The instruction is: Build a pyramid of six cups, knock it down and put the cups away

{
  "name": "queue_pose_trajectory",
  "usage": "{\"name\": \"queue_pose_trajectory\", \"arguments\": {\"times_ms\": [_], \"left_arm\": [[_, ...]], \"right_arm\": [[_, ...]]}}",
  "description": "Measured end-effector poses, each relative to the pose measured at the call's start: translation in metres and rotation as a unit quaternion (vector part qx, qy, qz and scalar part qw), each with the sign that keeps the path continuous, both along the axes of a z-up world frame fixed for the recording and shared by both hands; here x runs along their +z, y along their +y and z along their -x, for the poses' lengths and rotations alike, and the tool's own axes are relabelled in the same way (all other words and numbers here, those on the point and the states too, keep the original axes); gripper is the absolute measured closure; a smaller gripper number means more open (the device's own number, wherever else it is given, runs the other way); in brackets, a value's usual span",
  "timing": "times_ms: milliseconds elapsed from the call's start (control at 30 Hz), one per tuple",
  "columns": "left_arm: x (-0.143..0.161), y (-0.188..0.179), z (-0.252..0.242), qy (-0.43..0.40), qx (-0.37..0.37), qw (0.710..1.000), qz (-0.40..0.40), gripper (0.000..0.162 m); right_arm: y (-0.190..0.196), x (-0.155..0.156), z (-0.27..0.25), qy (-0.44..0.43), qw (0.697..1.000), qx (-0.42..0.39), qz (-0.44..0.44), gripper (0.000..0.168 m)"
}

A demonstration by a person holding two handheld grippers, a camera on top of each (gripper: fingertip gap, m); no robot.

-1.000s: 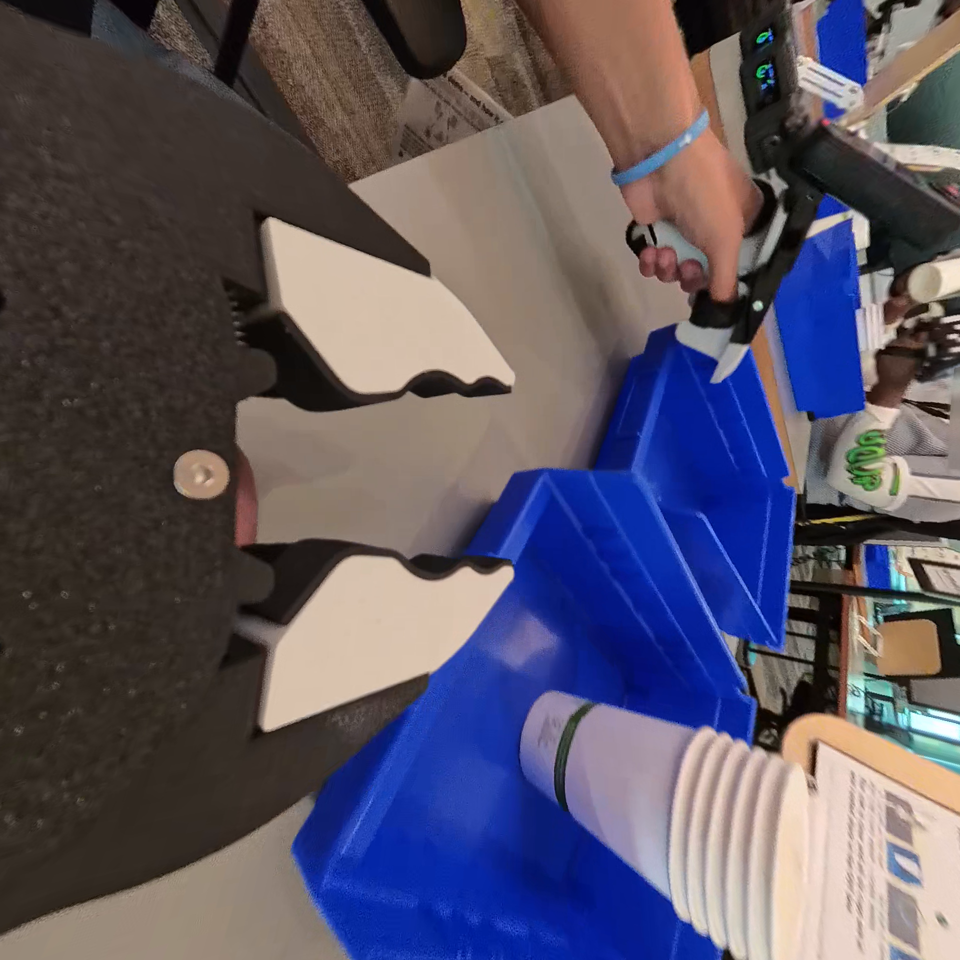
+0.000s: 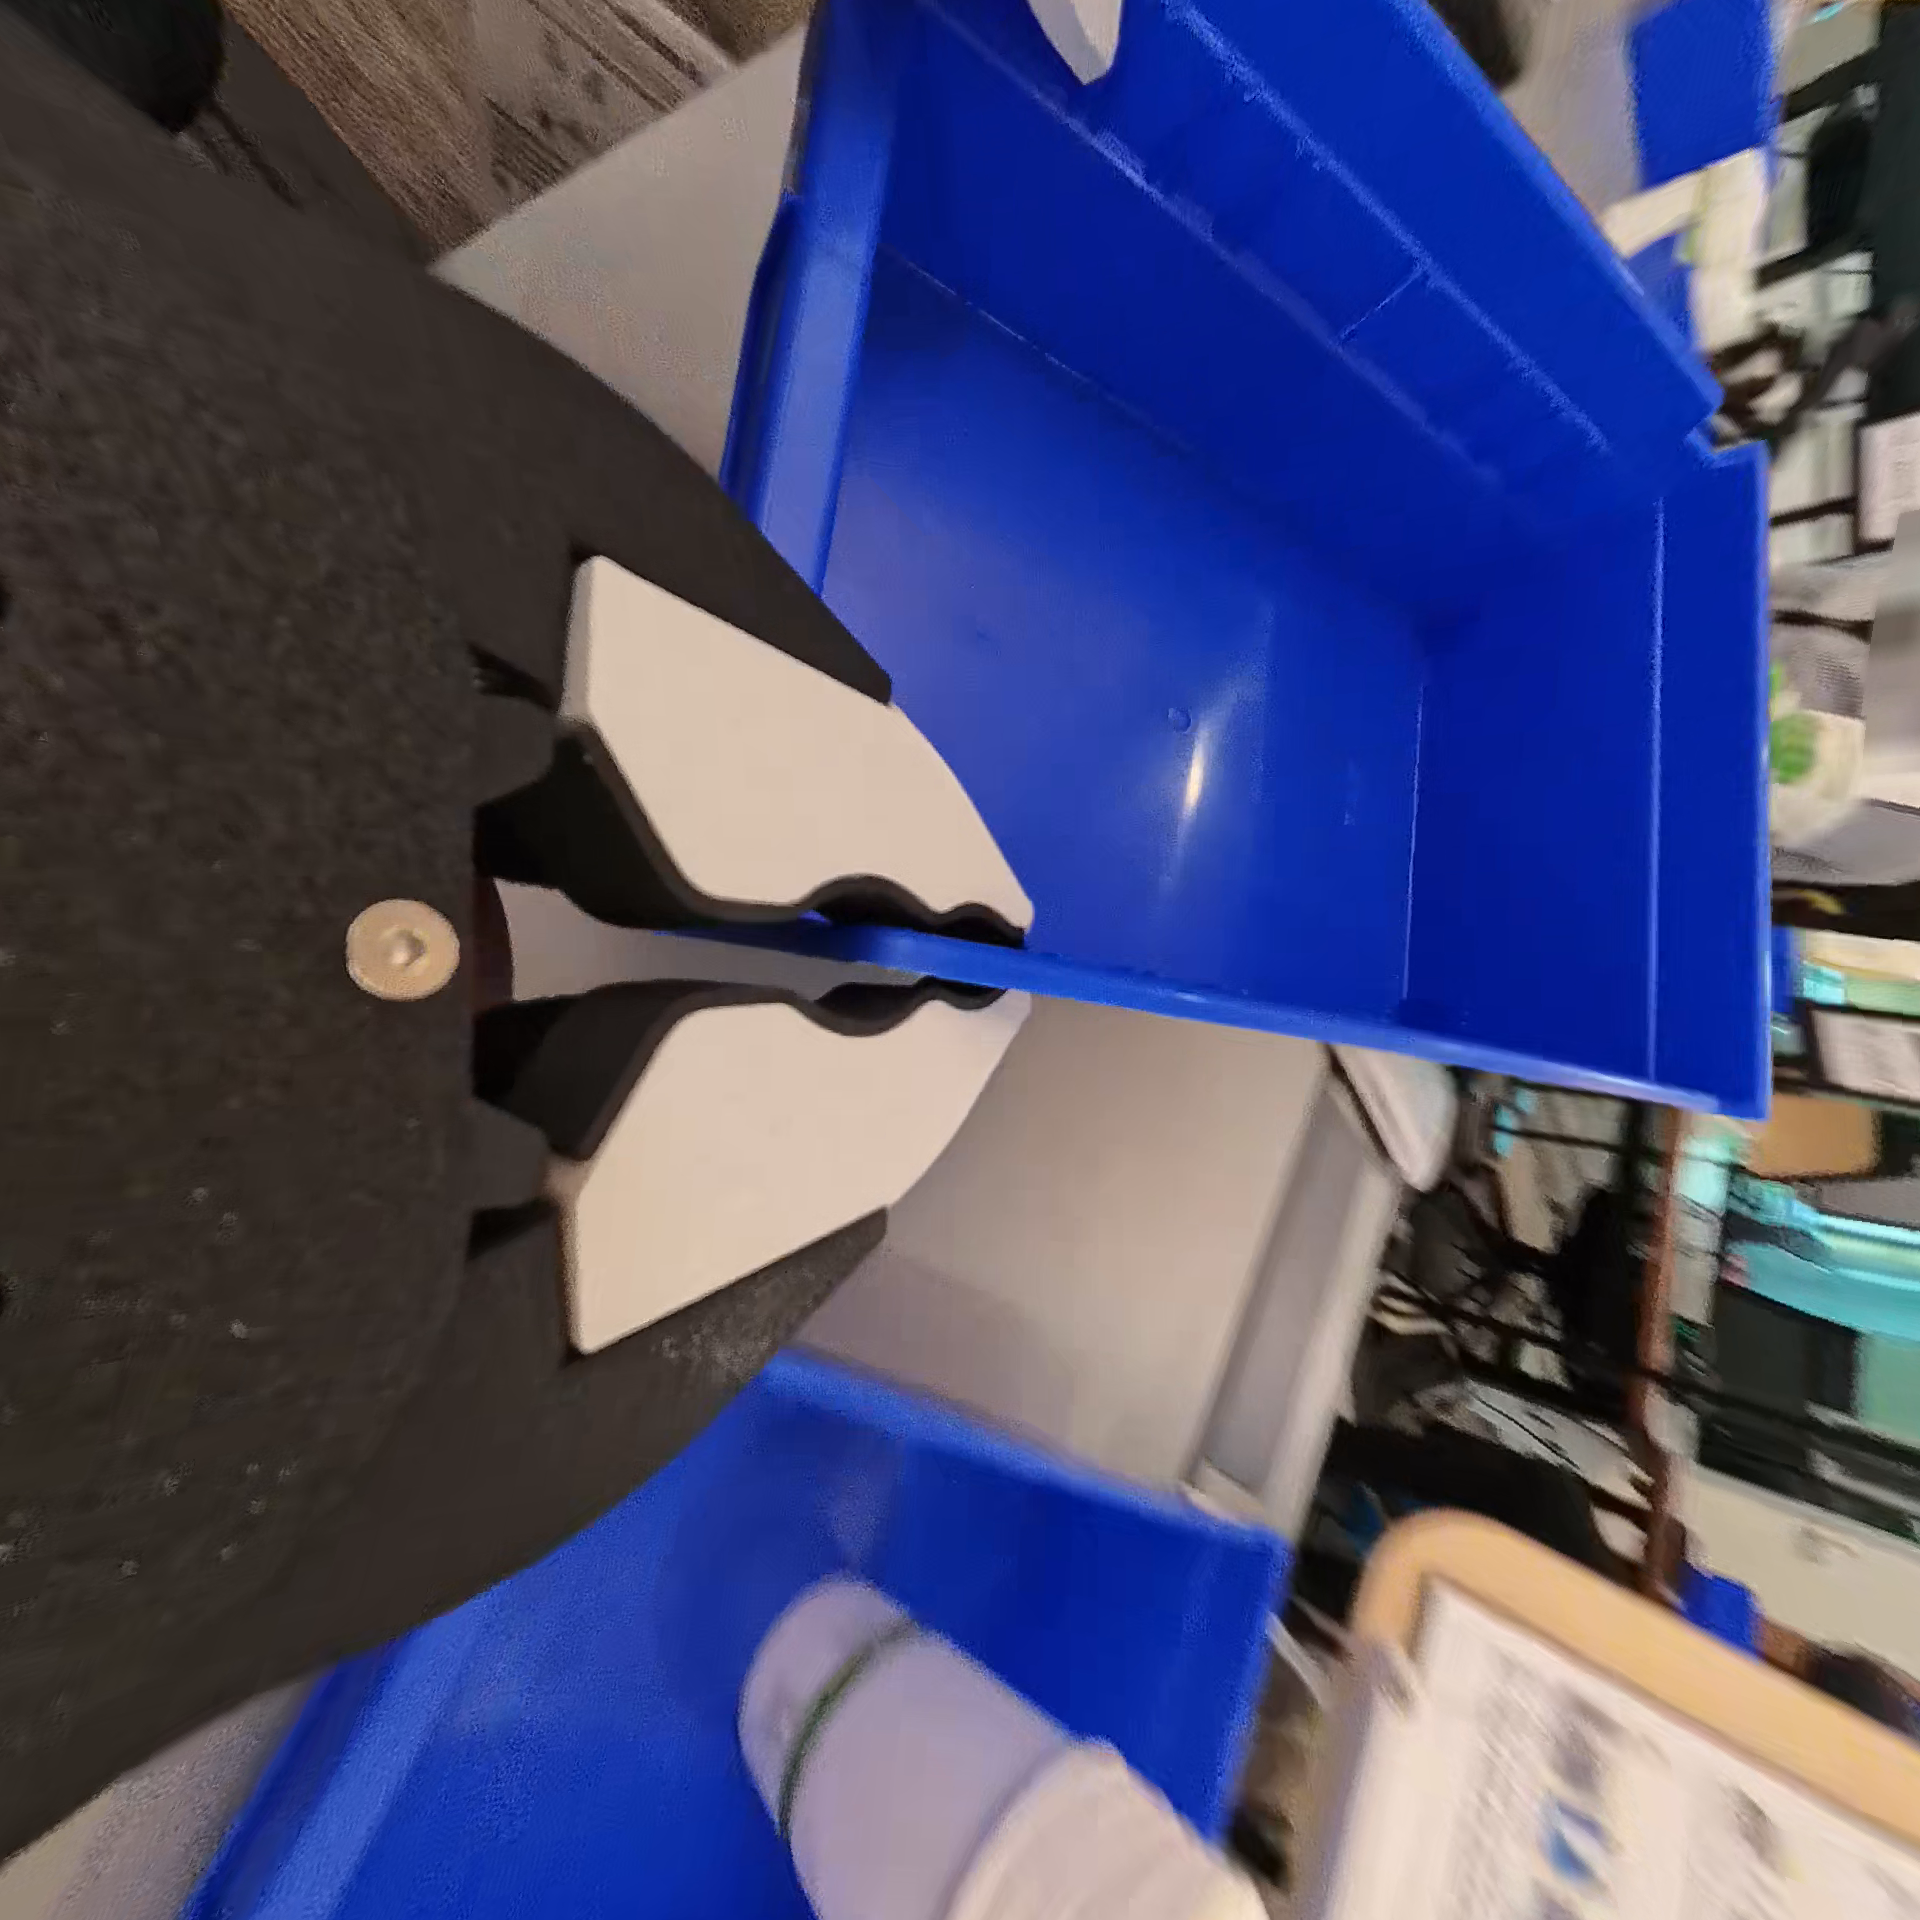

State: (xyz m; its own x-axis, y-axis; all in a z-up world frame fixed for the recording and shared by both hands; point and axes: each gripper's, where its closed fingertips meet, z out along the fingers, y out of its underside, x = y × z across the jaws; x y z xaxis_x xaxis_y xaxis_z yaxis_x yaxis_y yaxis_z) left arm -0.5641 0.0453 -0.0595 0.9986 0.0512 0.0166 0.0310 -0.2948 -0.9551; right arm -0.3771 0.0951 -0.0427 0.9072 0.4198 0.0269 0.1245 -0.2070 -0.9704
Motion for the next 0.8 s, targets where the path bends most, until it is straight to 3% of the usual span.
{"name": "queue_pose_trajectory", "arguments": {"times_ms": [100,200,367,467,600,700,800], "left_arm": [[0.051,0.025,-0.053,0.0,-0.042,0.998,-0.053,0.158],[0.092,0.056,-0.139,-0.003,-0.102,0.991,-0.091,0.158],[0.12,0.08,-0.32,-0.002,-0.209,0.974,-0.089,0.158],[0.105,0.079,-0.431,-0.012,-0.263,0.963,-0.058,0.157],[0.05,0.076,-0.546,0.003,-0.281,0.96,-0.008,0.158],[-0.004,0.077,-0.594,-0.001,-0.29,0.955,0.062,0.157],[-0.038,0.079,-0.611,0.011,-0.287,0.953,0.096,0.157]], "right_arm": [[0.006,0.054,-0.061,0.008,0.997,-0.047,-0.058,0.164],[0.009,0.097,-0.152,0.003,0.988,-0.124,-0.094,0.164],[-0.009,0.126,-0.332,-0.026,0.968,-0.23,-0.093,0.164],[-0.029,0.113,-0.436,-0.014,0.961,-0.267,-0.076,0.163],[-0.034,0.058,-0.545,-0.023,0.952,-0.304,-0.002,0.164],[-0.031,0.008,-0.589,-0.012,0.948,-0.313,0.058,0.164],[-0.025,-0.036,-0.607,0.008,0.947,-0.306,0.097,0.164]]}}
